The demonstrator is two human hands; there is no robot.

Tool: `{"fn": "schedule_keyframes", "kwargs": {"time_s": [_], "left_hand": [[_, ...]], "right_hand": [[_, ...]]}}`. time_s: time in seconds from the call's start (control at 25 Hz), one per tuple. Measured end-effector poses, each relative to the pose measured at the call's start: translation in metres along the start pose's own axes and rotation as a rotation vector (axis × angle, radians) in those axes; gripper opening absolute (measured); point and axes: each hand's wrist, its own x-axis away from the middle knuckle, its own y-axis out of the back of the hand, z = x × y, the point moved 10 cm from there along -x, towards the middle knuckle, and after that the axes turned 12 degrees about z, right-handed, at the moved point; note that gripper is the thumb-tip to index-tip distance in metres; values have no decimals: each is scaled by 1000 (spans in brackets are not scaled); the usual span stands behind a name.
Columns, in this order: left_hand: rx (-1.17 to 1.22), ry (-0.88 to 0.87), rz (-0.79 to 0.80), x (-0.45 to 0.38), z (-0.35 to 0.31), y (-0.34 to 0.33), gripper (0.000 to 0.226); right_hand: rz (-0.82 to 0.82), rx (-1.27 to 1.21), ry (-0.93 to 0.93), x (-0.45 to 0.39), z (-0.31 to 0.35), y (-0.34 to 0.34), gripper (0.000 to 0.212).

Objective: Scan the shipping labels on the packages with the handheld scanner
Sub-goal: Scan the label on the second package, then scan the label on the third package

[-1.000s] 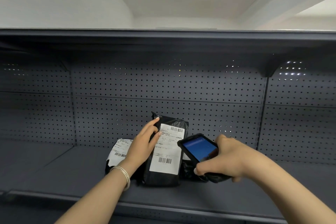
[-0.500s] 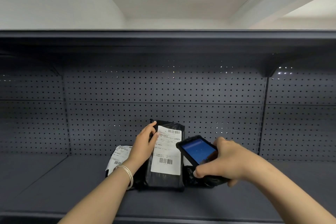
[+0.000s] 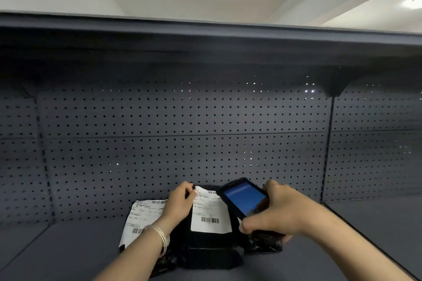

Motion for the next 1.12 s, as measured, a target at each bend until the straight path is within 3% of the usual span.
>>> {"fn": "schedule_keyframes", "kwargs": {"time_s": [0.24,0.4,0.52,0.76,1.12], "left_hand": [[-13,36,71,-3,23,-4,28],[-67,16,72,12,25,24,18],[-184,9,32,35,41,59,26],[-254,109,-31,66,90,118,39],[-125,168,128,67,103,105,39]], "right_hand": [[9,-61,-6,-31,12,-17,70],[55,-85,49,-53,32,-38,68],[104,-95,87,-71,50,-59,63],[119,-31,104,-106,88,-93,75],[129,-64,106,-114,102,-105,63]]}}
